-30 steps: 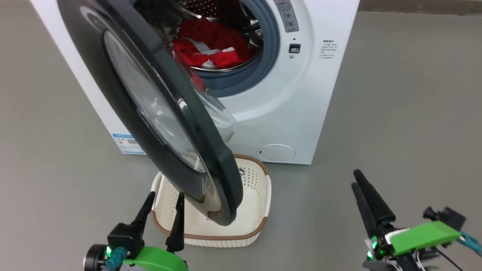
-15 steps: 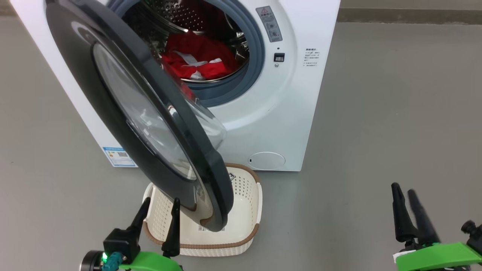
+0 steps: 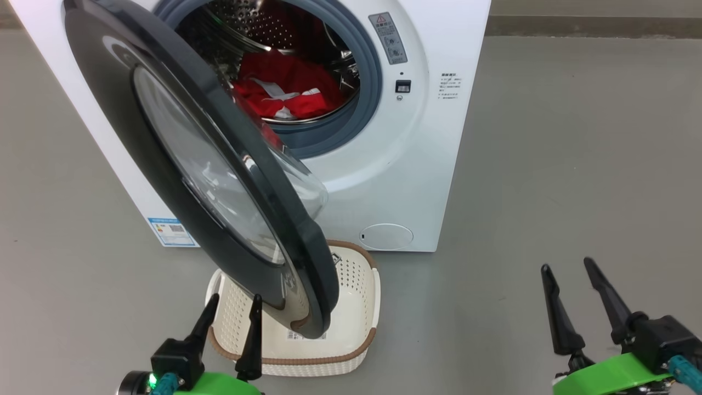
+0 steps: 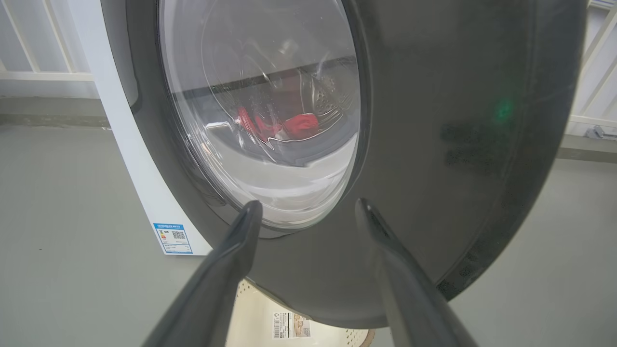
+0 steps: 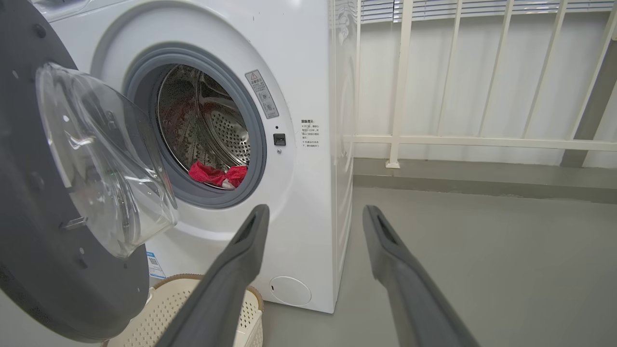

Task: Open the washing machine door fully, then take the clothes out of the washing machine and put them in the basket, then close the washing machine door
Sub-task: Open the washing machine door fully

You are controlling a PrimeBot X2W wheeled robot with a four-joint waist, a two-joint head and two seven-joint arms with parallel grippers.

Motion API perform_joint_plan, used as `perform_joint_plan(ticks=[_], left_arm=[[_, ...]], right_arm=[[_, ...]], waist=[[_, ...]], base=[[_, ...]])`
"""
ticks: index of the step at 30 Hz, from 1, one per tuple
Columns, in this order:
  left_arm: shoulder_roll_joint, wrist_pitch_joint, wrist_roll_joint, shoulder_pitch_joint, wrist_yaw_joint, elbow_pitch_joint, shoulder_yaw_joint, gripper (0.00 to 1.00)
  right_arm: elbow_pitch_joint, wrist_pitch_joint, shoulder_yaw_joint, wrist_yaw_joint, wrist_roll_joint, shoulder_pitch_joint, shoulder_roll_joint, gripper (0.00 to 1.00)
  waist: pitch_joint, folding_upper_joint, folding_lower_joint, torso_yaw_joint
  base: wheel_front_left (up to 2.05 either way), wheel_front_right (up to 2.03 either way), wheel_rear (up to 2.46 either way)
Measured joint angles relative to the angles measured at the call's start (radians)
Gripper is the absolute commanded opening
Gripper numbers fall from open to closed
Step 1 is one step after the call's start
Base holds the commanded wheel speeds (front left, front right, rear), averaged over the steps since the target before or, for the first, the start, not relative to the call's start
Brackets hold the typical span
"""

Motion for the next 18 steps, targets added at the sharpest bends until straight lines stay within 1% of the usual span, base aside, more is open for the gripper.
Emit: perform_joint_plan(ticks=[8,18], left_arm=[[0.0,0.0,0.0,0.001,0.0,0.0,-0.004,1.0],[0.0,0.0,-0.011,0.005,0.002,0.002,-0.011,1.0]], right_arm=[[0.108,-0.001,0.0,0.0,-0.049,0.011,0.004,1.0],[0.188,-0.006,0.007,0.0,-0.054,0.011,0.006,1.0]], waist=[[-0.007,0.0,0.0,0.001],[-0.013,0.0,0.0,-0.001]], base=[[0.0,0.0,0.0],[0.0,0.0,0.0]])
